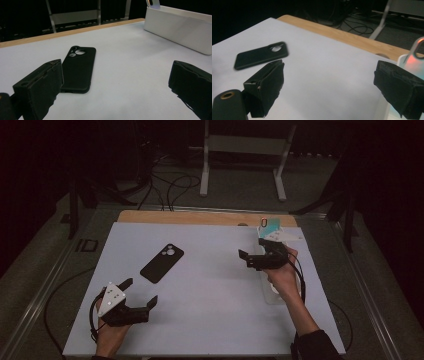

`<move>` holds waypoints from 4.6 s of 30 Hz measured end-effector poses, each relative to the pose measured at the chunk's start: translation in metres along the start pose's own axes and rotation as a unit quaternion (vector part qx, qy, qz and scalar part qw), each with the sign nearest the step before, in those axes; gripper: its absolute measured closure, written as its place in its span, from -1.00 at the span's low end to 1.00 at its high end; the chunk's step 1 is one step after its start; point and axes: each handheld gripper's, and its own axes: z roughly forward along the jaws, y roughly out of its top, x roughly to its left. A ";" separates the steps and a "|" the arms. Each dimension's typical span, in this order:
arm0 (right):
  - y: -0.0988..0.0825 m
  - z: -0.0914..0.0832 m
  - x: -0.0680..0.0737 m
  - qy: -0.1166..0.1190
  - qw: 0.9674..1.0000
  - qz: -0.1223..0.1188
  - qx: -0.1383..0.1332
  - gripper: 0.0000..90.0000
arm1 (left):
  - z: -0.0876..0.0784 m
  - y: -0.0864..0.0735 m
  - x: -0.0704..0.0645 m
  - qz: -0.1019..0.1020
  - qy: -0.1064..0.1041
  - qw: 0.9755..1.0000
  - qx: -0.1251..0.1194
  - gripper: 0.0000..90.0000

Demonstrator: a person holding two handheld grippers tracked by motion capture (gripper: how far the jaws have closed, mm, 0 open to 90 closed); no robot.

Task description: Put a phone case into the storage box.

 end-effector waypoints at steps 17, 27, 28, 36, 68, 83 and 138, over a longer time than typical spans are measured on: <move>-0.065 -0.056 0.013 0.016 0.998 -0.016 -0.060 -0.68 | -0.005 0.005 0.008 -0.014 0.010 1.000 -0.010 -0.99; -0.095 -0.075 0.012 0.013 0.998 -0.012 -0.065 -0.68 | -0.010 0.005 0.015 -0.022 0.024 0.999 -0.014 -0.99; -0.099 -0.079 0.012 0.014 0.997 -0.001 -0.072 -0.68 | -0.010 0.005 0.015 -0.021 0.026 0.999 -0.014 -0.99; -0.103 -0.076 0.012 0.012 0.997 -0.006 -0.075 -0.69 | -0.008 0.008 0.016 -0.018 0.036 0.999 -0.005 -0.99; -0.102 -0.076 0.009 0.012 0.997 0.003 -0.076 -0.69 | 0.077 0.043 0.051 -0.009 0.013 0.994 0.110 -0.95; -0.102 -0.075 0.009 0.016 0.997 0.002 -0.076 -0.69 | 0.121 0.030 0.078 -0.028 0.012 0.981 0.191 -1.00; -0.104 -0.075 0.008 0.013 0.997 0.009 -0.074 -0.69 | 0.126 0.010 0.042 0.015 -0.006 0.922 0.386 -0.71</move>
